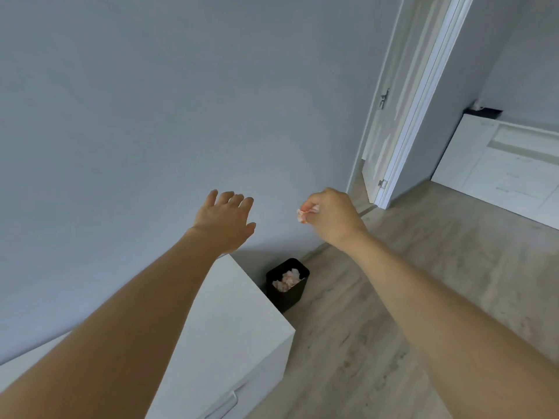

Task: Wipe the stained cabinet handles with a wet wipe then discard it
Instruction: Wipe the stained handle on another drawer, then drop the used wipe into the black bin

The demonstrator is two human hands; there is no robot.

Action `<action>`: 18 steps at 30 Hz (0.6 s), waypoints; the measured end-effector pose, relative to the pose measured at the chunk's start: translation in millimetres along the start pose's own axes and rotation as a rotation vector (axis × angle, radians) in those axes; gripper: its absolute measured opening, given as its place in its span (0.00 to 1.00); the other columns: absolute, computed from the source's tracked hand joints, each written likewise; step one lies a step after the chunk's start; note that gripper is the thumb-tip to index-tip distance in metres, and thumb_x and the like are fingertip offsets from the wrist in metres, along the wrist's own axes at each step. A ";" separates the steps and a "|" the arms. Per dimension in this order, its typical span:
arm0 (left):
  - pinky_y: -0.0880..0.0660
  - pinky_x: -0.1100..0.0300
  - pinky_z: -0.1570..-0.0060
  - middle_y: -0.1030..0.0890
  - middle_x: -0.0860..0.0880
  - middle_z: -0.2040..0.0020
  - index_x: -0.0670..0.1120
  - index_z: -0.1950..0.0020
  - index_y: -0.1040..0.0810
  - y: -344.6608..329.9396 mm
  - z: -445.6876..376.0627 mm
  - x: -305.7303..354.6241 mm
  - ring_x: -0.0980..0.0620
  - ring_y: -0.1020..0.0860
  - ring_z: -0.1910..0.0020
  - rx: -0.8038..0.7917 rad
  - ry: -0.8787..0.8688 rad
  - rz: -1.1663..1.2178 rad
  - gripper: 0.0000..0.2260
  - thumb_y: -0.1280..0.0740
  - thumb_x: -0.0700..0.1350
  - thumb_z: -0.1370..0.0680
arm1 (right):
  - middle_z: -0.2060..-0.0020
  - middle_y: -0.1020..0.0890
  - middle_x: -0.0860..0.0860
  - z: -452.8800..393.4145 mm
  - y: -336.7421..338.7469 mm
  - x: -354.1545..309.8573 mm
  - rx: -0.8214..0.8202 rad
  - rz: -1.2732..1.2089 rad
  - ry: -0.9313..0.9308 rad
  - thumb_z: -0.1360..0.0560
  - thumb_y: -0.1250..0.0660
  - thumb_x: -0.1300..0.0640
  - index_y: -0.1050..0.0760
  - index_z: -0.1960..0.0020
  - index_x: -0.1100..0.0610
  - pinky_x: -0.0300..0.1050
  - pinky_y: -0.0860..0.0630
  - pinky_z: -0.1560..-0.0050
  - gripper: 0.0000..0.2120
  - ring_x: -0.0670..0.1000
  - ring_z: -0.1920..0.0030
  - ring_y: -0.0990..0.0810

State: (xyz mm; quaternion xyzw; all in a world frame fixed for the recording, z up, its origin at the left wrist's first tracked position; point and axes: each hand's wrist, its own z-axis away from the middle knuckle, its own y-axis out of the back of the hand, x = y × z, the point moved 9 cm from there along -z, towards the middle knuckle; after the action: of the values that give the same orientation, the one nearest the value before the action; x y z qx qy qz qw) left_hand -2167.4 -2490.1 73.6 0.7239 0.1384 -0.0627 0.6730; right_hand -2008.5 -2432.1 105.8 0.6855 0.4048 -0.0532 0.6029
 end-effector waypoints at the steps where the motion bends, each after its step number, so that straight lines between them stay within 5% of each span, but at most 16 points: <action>1: 0.53 0.48 0.25 0.44 0.47 0.23 0.45 0.23 0.49 -8.3 -17.8 4.4 0.47 0.48 0.24 -0.014 0.011 0.001 0.25 0.50 0.55 0.17 | 0.52 0.17 0.53 -14.8 -3.4 11.8 -0.020 0.008 0.011 0.27 0.33 0.64 0.18 0.54 0.61 0.49 0.22 0.46 0.05 0.53 0.51 0.19; 18: 0.50 0.50 0.26 0.41 0.48 0.24 0.46 0.24 0.47 -223.0 -316.6 56.5 0.48 0.44 0.25 -0.282 0.134 0.128 0.24 0.48 0.54 0.17 | 0.59 0.21 0.46 -296.8 -163.1 249.0 -0.321 -0.071 0.032 0.24 0.36 0.59 0.19 0.50 0.58 0.33 0.30 0.63 0.08 0.42 0.62 0.25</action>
State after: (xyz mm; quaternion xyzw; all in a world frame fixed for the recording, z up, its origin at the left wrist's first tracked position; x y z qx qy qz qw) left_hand -2207.3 -2157.1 -128.1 0.6320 0.1440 0.0490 0.7599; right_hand -2066.6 -2060.7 -82.3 0.5663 0.4418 0.0017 0.6958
